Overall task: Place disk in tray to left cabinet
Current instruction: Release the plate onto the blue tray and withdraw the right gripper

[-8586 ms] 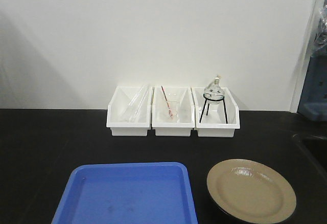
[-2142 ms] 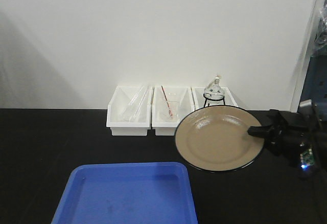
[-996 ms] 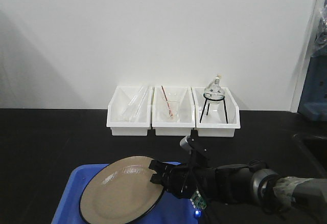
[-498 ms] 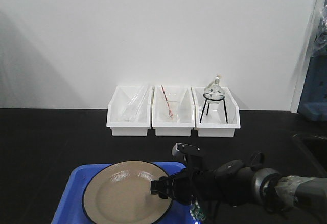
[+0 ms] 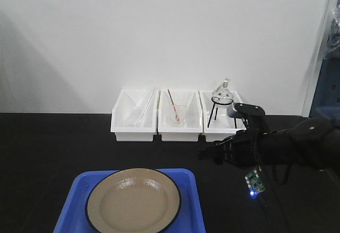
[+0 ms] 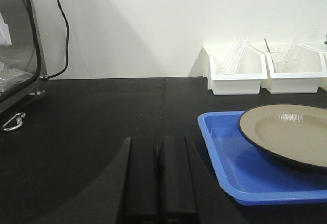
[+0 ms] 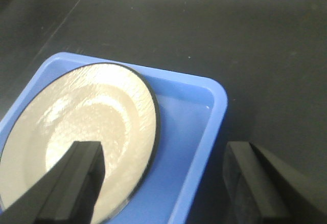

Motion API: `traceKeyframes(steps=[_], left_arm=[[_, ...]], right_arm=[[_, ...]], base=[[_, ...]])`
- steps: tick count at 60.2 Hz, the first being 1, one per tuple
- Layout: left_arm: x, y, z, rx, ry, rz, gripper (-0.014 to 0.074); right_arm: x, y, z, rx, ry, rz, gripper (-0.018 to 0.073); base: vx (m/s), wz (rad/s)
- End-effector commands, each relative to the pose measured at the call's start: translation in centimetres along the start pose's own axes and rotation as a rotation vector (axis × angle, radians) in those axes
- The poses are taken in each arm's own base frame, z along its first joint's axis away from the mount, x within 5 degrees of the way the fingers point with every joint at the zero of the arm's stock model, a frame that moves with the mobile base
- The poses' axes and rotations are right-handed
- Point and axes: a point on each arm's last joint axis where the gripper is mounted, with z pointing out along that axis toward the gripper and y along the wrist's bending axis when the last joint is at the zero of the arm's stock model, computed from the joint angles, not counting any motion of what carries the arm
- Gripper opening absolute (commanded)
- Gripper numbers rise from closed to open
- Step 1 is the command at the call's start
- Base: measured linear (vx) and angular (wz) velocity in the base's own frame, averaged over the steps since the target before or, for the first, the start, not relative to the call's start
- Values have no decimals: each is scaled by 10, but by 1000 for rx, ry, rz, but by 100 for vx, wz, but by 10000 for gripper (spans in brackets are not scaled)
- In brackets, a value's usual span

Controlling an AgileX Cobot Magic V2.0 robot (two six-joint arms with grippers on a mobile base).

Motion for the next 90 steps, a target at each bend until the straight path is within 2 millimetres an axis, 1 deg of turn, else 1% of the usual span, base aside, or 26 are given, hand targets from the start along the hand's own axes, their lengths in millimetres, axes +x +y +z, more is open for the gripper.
traceKeyframes(steps=[1,8,15,25,31,36,41,47,48,51,57,61,66,73,80,84,90], left_arm=[[4,0,1,-4,-44,-11,-8],[4,0,1,-4,-44,-11,-8],[3,0,1,-4,-48,-2,-8],[-5,1,1,-2,-132,-174,-8],[-23,2,-3,-3,-245,-162,-6],[-45,2,-6,-4,-299,-61,-4],[-67,2,-5,-6,-266,13,-3],[-95,3,5,-9,-182,56,-1],[-98,3,10,-9,-155,66,-1],[-116,3,20,-9,-142,76,0],[-145,4,53,-5,-90,80,2],[-155,4,82,-1,-23,80,4],[-162,5,112,3,34,77,7],[-160,5,149,6,124,47,26],[-152,5,178,7,236,20,91],[-145,4,192,7,304,-5,155],[-134,3,210,7,383,-52,288]], right_arm=[[-24,11,-37,2,-86,-57,550],[-28,18,-50,8,-95,-101,550],[-29,21,-55,6,-99,-115,550],[-29,20,-54,11,-99,-116,550],[-28,21,-54,-2,-86,-116,550],[-27,21,-54,-4,-75,-120,550],[-27,20,-54,4,-75,-47,550],[-26,17,-54,37,-65,18,550],[-26,16,-54,43,-62,18,550],[-24,14,-54,66,-43,8,550],[-21,12,-54,92,-9,27,550],[-20,11,-54,104,-2,56,550],[-20,11,-54,105,-3,92,550],[-20,11,-54,104,-5,118,550],[-20,11,-54,104,-4,118,550],[-20,11,-54,103,-3,117,550],[-20,11,-54,103,-3,116,550]], base=[[0,0],[0,0],[0,0],[0,0],[0,0],[0,0],[0,0],[0,0],[0,0],[0,0],[0,0],[0,0],[0,0],[0,0],[0,0],[0,0],[0,0]])
